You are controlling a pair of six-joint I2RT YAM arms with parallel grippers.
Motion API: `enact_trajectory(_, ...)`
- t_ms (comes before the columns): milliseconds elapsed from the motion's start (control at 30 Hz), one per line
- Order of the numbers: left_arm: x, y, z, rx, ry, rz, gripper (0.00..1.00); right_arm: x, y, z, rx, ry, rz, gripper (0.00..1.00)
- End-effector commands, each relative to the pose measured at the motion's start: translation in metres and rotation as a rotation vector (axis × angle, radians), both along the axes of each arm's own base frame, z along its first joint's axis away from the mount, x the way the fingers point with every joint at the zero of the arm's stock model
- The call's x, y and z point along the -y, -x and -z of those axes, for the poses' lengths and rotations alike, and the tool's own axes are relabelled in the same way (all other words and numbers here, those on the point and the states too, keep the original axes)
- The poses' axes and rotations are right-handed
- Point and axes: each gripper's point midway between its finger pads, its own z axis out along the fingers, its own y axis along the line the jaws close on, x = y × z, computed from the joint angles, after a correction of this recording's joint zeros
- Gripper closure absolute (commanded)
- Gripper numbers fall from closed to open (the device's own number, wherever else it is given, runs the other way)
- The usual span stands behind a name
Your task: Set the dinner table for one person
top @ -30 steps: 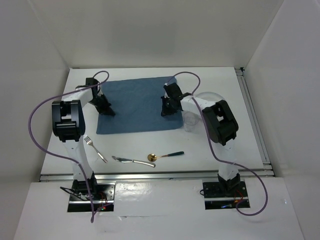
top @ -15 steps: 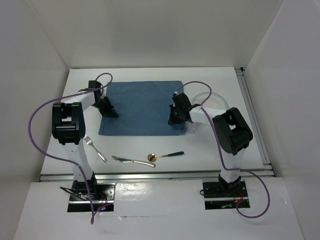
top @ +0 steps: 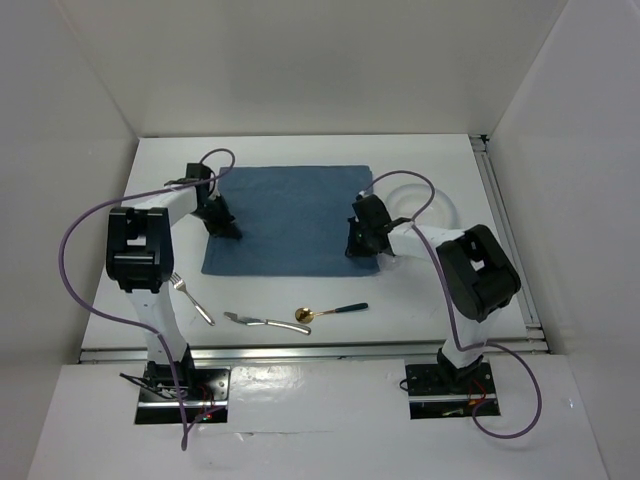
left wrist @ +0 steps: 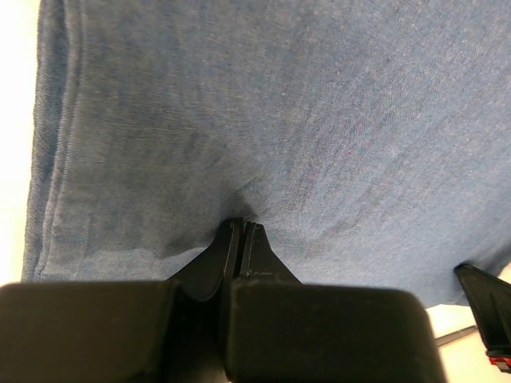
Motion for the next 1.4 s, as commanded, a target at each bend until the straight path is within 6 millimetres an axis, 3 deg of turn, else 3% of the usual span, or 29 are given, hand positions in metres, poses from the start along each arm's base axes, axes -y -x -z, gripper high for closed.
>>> enact_trajectory(0,-0.002,0.030,0.016,-0.099,-0.082,0.013,1.00,0.029,0.028,0.013,-0.087,0.089,0.020,1.00)
enact_trajectory(33,-0.004,0.030,0.016,-0.100,-0.091,0.011,1.00,0.027,0.028,0.009,-0.078,0.079,0.004,1.00)
enact_trajectory(167,-0.001,0.025,0.005,-0.072,-0.119,0.031,1.00,-0.003,0.010,-0.053,0.068,-0.030,-0.088,0.96)
enact_trajectory(200,-0.003,0.024,0.003,-0.073,-0.127,0.028,1.00,-0.014,0.006,-0.072,0.108,-0.061,-0.123,0.83)
enact_trajectory(267,-0.003,0.023,-0.005,-0.066,-0.151,0.039,1.00,-0.026,0.002,-0.101,0.170,-0.101,-0.169,0.65)
enact_trajectory(300,0.000,0.017,-0.015,-0.039,-0.159,0.047,1.00,-0.032,-0.004,-0.128,0.227,-0.137,-0.177,0.49)
enact_trajectory(367,0.001,0.012,-0.028,-0.018,-0.178,0.059,1.00,-0.032,-0.012,-0.164,0.298,-0.145,-0.169,0.43)
enact_trajectory(433,0.005,0.012,-0.048,0.010,-0.201,0.070,1.00,-0.016,-0.017,-0.182,0.339,-0.087,-0.110,0.29)
enact_trajectory(467,0.003,0.006,-0.060,0.043,-0.217,0.072,1.00,-0.009,-0.019,-0.189,0.355,-0.064,-0.081,0.26)
enact_trajectory(533,0.005,0.003,-0.078,0.089,-0.231,0.083,1.00,0.022,-0.032,-0.206,0.402,0.024,0.043,0.12)
enact_trajectory(567,0.007,0.002,-0.096,0.128,-0.240,0.083,1.00,0.039,-0.029,-0.203,0.377,0.070,0.082,0.08)
enact_trajectory(600,0.007,0.004,-0.105,0.141,-0.243,0.090,0.99,0.067,-0.034,-0.207,0.384,0.110,0.160,0.07)
enact_trajectory(667,0.011,0.004,-0.122,0.177,-0.244,0.105,0.93,0.097,-0.032,-0.201,0.336,0.146,0.218,0.05)
enact_trajectory(700,0.010,0.004,-0.137,0.221,-0.247,0.110,0.92,0.120,-0.029,-0.190,0.293,0.144,0.258,0.05)
enact_trajectory(733,0.011,0.005,-0.143,0.239,-0.243,0.123,0.90,0.129,-0.027,-0.182,0.261,0.139,0.267,0.05)
enact_trajectory(767,0.011,0.006,-0.149,0.252,-0.242,0.121,0.81,0.135,-0.022,-0.177,0.240,0.130,0.274,0.05)
enact_trajectory(800,0.013,0.007,-0.154,0.269,-0.235,0.135,0.66,0.148,-0.016,-0.165,0.206,0.124,0.295,0.05)
enact_trajectory(933,0.012,0.013,-0.160,0.283,-0.239,0.142,0.50,0.148,0.005,-0.134,0.107,0.056,0.260,0.07)
enact_trajectory(1133,0.013,0.013,-0.147,0.256,-0.231,0.150,0.50,0.150,0.024,-0.101,0.035,0.051,0.264,0.10)
enact_trajectory(1367,0.013,0.014,-0.136,0.239,-0.232,0.152,0.51,0.150,0.017,-0.078,0.005,0.043,0.276,0.28)
